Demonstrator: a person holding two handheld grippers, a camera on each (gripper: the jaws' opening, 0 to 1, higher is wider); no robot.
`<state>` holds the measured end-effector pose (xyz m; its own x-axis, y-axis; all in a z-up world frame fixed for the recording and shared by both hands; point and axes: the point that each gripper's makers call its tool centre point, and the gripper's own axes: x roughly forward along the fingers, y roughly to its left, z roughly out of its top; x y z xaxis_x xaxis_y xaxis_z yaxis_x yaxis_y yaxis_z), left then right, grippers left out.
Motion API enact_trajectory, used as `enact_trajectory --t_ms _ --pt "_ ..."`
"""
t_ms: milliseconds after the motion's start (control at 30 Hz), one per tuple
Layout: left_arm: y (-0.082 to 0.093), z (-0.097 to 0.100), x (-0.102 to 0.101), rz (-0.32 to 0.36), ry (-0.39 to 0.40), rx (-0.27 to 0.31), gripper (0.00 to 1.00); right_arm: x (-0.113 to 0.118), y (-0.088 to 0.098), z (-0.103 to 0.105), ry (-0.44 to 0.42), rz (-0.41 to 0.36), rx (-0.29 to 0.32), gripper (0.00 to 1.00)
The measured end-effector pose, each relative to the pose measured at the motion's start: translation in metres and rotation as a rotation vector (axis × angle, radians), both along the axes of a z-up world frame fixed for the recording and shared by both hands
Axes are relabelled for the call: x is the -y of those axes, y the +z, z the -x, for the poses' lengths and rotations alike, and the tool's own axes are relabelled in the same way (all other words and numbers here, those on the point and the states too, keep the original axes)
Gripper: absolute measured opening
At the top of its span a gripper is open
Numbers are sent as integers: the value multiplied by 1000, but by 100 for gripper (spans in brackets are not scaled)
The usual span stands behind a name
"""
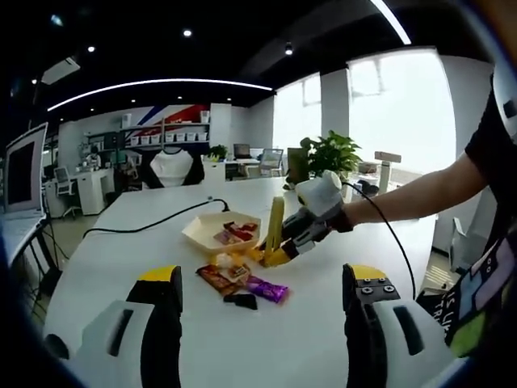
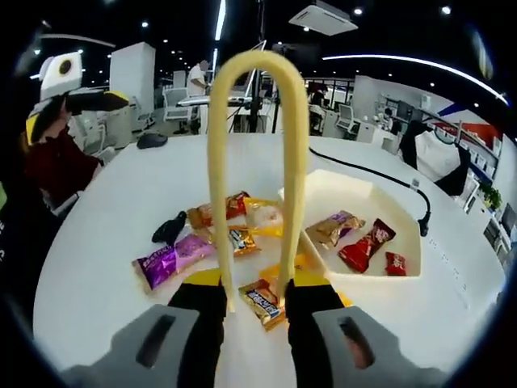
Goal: Place the target food into the container with the food tongs after gripping and lifting it, then release it inside without dropping or visibly crushing the food.
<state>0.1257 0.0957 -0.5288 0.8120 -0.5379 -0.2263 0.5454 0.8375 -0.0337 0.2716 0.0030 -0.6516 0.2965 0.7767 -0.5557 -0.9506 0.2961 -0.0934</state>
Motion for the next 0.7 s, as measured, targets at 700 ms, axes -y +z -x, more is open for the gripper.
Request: enact_trajectory --t_ms 700 --pt "4 -4 1 3 5 0 86 3 -5 0 -10 23 43 23"
